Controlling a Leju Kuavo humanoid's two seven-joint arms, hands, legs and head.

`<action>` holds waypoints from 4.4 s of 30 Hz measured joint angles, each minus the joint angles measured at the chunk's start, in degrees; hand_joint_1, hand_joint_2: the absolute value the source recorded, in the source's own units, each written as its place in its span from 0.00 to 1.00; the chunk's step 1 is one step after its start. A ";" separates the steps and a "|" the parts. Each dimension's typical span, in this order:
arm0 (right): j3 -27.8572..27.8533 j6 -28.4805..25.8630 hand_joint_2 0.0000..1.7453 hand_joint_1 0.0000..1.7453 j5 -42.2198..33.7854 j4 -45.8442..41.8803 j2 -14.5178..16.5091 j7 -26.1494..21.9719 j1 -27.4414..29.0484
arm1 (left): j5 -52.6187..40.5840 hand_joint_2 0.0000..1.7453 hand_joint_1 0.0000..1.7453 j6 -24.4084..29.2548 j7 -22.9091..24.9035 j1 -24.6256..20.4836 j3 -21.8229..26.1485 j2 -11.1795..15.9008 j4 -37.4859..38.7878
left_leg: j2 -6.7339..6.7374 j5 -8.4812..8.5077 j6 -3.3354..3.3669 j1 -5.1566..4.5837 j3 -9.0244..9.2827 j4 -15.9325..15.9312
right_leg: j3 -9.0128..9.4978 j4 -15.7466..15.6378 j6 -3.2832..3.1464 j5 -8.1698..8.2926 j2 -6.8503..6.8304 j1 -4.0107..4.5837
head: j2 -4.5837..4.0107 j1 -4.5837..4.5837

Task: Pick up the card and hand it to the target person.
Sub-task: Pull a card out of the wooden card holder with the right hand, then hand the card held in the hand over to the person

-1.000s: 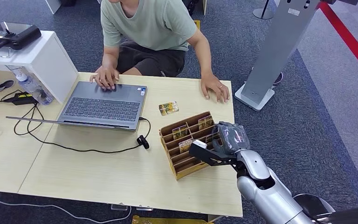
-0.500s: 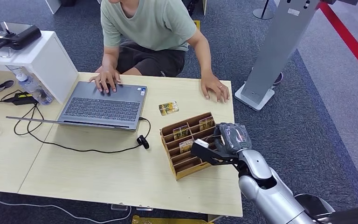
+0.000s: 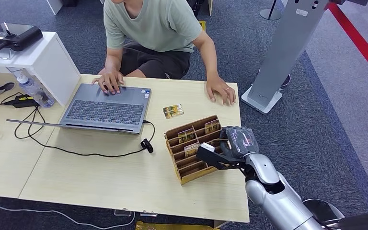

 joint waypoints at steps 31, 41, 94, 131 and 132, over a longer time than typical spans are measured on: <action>1.15 -1.19 1.00 0.77 -11.24 -19.90 0.57 -3.62 -7.44 | 0.80 1.00 0.00 0.31 0.51 0.02 -0.01 0.00 0.00 | -0.01 0.01 0.00 0.00 -0.05 0.00 | -0.01 0.02 0.00 0.00 -0.01 0.00 | 0.00 0.00; 3.38 -10.19 1.00 0.77 -11.27 -5.45 5.48 -9.09 -14.04 | -0.32 1.00 0.00 0.21 0.58 -0.32 -0.48 -0.04 0.00 | -0.04 0.03 0.00 0.01 -0.09 -0.01 | -0.01 0.05 0.00 0.00 -0.04 0.01 | 0.00 -0.01; -4.84 -11.54 1.00 0.00 -49.80 -16.33 -1.66 -25.58 11.24 | 4.64 1.00 0.00 2.15 0.94 0.23 -0.90 -0.11 0.00 | 0.00 -0.04 0.02 0.00 -0.05 0.02 | -0.06 -0.07 0.01 -0.01 0.00 0.00 | 0.00 0.02; -7.50 -2.80 1.00 0.00 -49.83 -13.34 -1.11 -29.08 18.53 | 4.48 1.00 0.00 1.58 0.19 0.03 -0.83 -0.11 0.00 | 0.00 -0.03 0.01 0.00 -0.06 0.01 | -0.03 -0.04 0.01 -0.01 0.00 0.00 | 0.00 -0.01; -7.50 -2.80 1.00 0.00 -49.74 -13.17 -1.05 -29.08 18.49 | 4.48 1.00 0.00 1.58 0.19 0.03 -0.83 -0.11 0.00 | 0.00 -0.03 0.01 0.00 -0.06 0.01 | -0.03 -0.04 0.01 -0.01 0.00 0.00 | 0.00 0.00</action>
